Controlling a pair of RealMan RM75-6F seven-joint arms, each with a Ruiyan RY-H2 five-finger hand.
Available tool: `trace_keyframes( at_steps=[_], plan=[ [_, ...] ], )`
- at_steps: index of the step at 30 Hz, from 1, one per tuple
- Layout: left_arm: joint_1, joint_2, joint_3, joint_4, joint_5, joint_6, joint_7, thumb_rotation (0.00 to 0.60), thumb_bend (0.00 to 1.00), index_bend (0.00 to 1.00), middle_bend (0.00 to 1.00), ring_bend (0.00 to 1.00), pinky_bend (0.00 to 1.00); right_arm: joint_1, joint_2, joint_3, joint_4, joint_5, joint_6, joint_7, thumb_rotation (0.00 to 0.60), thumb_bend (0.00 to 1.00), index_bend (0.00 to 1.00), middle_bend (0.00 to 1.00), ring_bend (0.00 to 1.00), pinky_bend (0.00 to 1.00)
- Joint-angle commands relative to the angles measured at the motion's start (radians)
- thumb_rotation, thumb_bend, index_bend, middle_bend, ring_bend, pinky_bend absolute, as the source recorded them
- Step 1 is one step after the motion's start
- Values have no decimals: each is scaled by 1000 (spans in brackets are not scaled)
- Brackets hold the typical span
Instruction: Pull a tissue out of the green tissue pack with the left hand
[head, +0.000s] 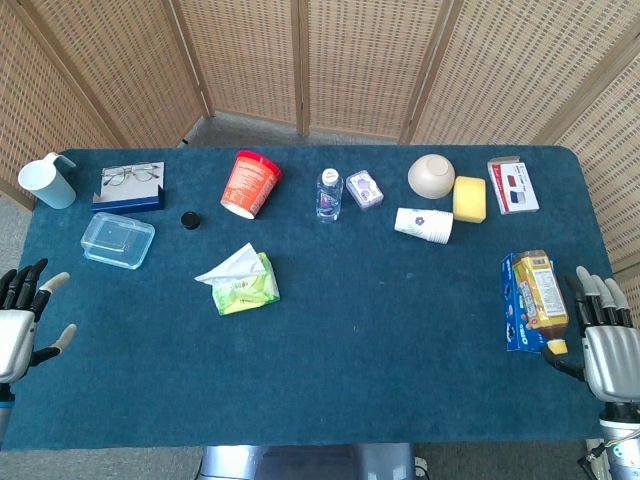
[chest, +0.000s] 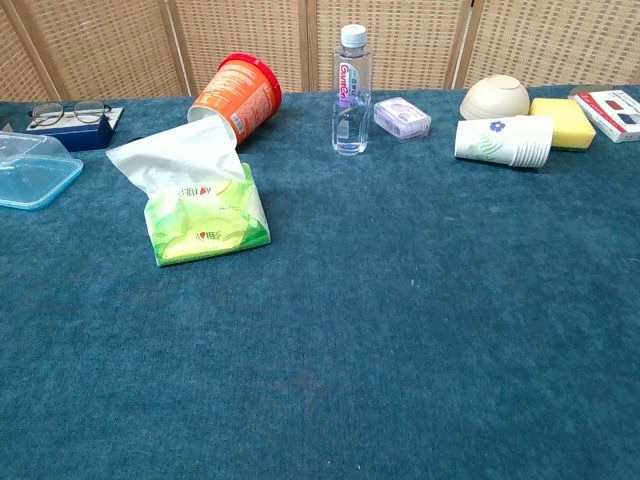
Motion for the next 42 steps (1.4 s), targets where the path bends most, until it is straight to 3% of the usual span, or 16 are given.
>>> trace_keyframes(
  at_steps=[1,7,10,12,15,17,23,29,34,40,42],
  plan=[
    [-2,-1,-6,3,-4,-8,-7,600,237,165,0,0,0,0,2,-1,-2,-1,0,2,600,0,0,0,0,0],
    [-42,-14,-33,-22,-32,-75,3,600,232,149,0,0,0,-2,7,-2,-7,-1,-1,12,600,0,0,0,0,0],
    [-100,-25,-63,-67,-66,-159,47,600,224,78,0,0,0,-1,11,-5,-12,-7,-2,14,600,0,0,0,0,0],
    [-128,-35,-82,-92,-91,-191,91,600,177,9,0,0,0,-1,12,-5,-13,-5,-3,16,600,0,0,0,0,0],
    [-161,-68,-108,-120,-124,-204,204,600,62,0,0,0,0,0,12,-5,-11,-1,-8,19,600,0,0,0,0,0],
    [-187,-107,-128,-141,-152,-210,285,600,46,0,0,0,0,2,13,-6,-13,-1,-14,21,600,0,0,0,0,0],
    [-288,-193,-186,-179,-311,-315,434,600,47,0,0,0,0,4,17,-8,-14,0,-21,30,600,0,0,0,0,0],
    [-421,-318,-241,-138,-525,-400,609,600,50,0,0,0,0,3,24,-7,-15,0,-19,50,600,0,0,0,0,0],
    [-502,-393,-267,-127,-632,-397,695,600,62,38,18,18,9,6,26,-6,-7,9,-30,73,600,0,0,0,0,0],
    [-540,-425,-266,-130,-657,-368,709,600,119,159,139,67,90,8,29,-3,-1,22,-43,91,600,0,0,0,0,0],
    [-546,-429,-261,-125,-660,-359,712,600,154,236,187,120,157,10,29,-4,1,24,-47,94,600,0,0,0,0,0]
  ],
)
